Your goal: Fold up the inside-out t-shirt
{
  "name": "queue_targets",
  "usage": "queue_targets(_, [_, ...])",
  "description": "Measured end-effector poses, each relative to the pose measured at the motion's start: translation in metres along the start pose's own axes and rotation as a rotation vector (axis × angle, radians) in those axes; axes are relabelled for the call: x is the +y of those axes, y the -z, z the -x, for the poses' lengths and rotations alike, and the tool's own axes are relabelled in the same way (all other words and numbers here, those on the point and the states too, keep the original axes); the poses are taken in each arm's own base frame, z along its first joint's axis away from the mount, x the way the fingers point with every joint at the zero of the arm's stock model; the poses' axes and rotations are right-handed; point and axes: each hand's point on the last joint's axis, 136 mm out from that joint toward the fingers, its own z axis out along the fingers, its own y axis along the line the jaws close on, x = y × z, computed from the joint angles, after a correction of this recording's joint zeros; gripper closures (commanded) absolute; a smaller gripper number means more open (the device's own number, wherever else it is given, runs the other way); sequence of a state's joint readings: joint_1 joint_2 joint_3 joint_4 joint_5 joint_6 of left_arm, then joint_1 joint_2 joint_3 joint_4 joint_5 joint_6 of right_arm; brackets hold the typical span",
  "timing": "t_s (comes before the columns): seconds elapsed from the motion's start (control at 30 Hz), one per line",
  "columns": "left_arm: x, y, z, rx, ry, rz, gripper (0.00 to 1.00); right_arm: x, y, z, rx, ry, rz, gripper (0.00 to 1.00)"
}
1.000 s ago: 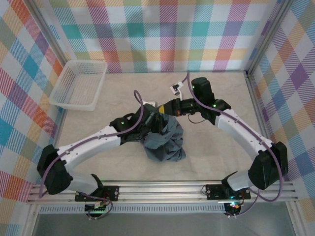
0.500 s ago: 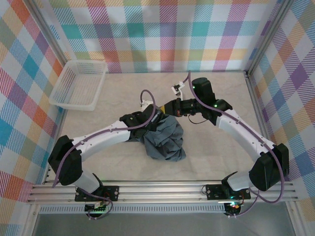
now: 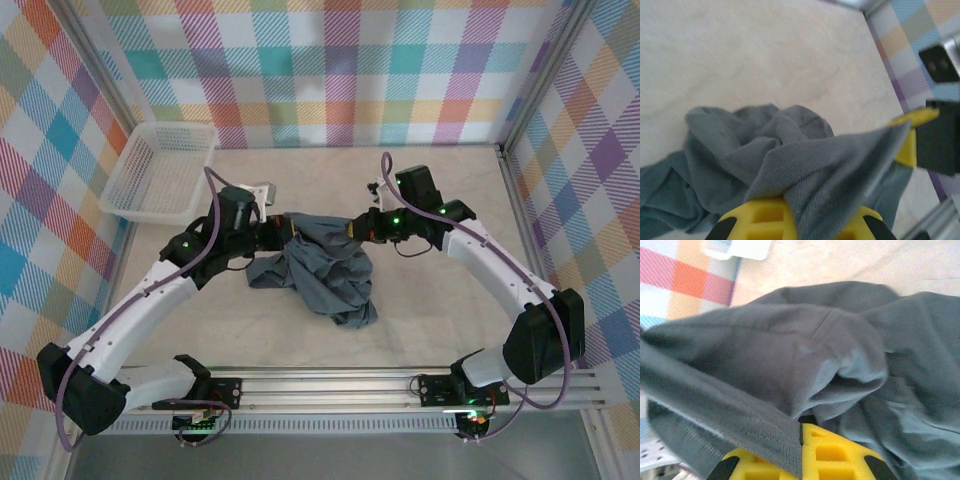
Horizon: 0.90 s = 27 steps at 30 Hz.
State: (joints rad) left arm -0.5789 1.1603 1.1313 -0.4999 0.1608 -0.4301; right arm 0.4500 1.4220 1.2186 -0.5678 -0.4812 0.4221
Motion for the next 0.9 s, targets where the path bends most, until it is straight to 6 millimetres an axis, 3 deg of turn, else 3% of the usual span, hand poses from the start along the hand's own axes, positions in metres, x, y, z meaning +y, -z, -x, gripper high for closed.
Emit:
queue_targets(0.1, [0.002,-0.004,-0.015,0.083,-0.044,-0.008,1.00,-0.028,0.005,0.000,-0.019,-0.009,-0.167,1.00])
queue_targets(0.2, [0.006,-0.003,-0.017,0.120,-0.084,0.007,1.00,-0.045,0.015,0.006,-0.050,0.019,-0.293,1.00])
queue_targets(0.33, [0.007,0.001,-0.010,0.127,-0.135,0.021,0.98,-0.045,0.029,0.014,-0.092,0.080,-0.339,1.00])
queue_targets(0.43, [0.008,0.006,-0.005,0.124,-0.158,0.027,0.84,-0.040,0.035,0.019,-0.110,0.109,-0.345,1.00])
queue_targets(0.5, [0.020,0.014,0.001,0.115,-0.143,0.069,0.78,-0.057,0.045,0.022,-0.130,0.092,-0.435,1.00])
queue_targets(0.63, [0.038,0.035,0.016,0.061,-0.084,0.103,0.78,-0.088,0.063,0.023,-0.137,0.026,-0.537,1.00])
queue_targets(0.77, [0.022,0.037,0.020,0.042,-0.053,-0.009,0.79,-0.066,0.051,0.020,-0.109,0.030,-0.401,1.00])
queue_targets(0.9, [-0.003,0.008,0.006,0.091,-0.006,-0.160,0.68,-0.043,0.043,0.021,-0.099,0.023,-0.264,1.00])
